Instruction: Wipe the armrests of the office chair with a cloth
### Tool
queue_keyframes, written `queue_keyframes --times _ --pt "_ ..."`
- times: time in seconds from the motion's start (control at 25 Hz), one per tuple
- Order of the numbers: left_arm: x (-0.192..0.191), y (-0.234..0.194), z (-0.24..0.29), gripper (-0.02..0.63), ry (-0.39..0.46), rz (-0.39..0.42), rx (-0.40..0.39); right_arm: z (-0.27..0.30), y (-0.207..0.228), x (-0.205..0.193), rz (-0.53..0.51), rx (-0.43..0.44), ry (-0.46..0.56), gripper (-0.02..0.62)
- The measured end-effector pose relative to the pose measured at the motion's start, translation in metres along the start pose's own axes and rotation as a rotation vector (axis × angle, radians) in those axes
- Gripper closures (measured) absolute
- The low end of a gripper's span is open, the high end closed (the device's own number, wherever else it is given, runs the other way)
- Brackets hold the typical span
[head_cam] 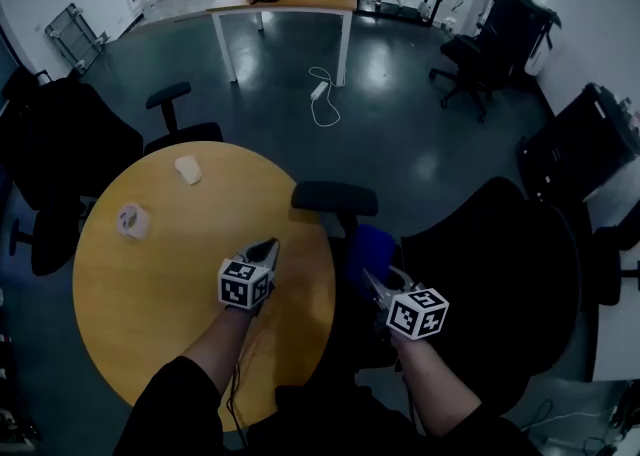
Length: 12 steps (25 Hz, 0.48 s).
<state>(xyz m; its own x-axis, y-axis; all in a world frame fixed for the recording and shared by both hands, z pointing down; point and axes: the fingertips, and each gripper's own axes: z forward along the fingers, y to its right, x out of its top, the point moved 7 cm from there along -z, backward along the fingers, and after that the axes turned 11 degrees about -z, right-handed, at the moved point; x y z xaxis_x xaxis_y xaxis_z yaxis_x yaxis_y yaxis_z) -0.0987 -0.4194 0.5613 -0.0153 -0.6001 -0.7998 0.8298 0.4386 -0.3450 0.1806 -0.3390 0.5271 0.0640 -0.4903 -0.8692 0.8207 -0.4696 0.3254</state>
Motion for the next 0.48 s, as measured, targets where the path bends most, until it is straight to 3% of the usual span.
queue_keyframes --times 0.2,0.48 --pt "0.014 -0.029 0.062 0.594 -0.044 0.018 0.005 0.023 0.048 0.019 -0.064 -0.153 -0.114 0.499" --pt "0.018 -0.056 0.121 0.594 -0.072 0.029 -0.025 0.065 0.104 0.026 -0.222 -0.242 -0.272 0.499"
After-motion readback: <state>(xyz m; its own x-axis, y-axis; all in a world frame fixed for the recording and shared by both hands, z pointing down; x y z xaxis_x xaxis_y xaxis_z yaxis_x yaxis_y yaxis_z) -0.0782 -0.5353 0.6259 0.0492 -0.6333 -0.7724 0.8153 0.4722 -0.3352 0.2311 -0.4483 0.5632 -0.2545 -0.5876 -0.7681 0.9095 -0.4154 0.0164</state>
